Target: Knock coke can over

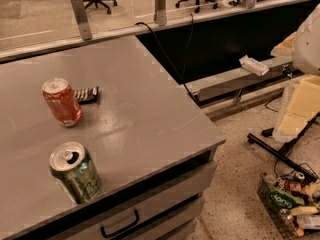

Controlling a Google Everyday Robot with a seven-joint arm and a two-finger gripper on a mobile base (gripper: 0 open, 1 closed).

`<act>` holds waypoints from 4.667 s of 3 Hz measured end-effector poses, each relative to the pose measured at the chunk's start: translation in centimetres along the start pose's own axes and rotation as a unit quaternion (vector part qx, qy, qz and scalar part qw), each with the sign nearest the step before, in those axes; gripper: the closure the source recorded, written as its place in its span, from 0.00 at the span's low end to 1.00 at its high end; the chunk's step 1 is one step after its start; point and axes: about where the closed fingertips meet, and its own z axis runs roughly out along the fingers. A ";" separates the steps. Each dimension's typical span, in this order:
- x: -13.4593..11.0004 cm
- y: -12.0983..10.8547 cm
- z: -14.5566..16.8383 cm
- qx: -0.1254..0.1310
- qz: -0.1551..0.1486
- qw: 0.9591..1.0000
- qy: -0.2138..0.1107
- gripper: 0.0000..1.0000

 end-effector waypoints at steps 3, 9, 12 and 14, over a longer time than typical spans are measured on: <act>-7.8 -6.0 2.3 -0.001 -0.080 0.993 -0.091 0.00; -32.8 -2.9 8.6 -0.174 -0.227 0.854 -0.435 0.00; -39.2 3.1 8.9 -0.215 -0.319 0.796 -0.468 0.00; -41.1 3.5 11.9 -0.213 -0.255 0.797 -0.504 0.00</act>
Offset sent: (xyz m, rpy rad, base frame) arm 0.0842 0.0456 0.0099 0.1027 -0.0808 0.1986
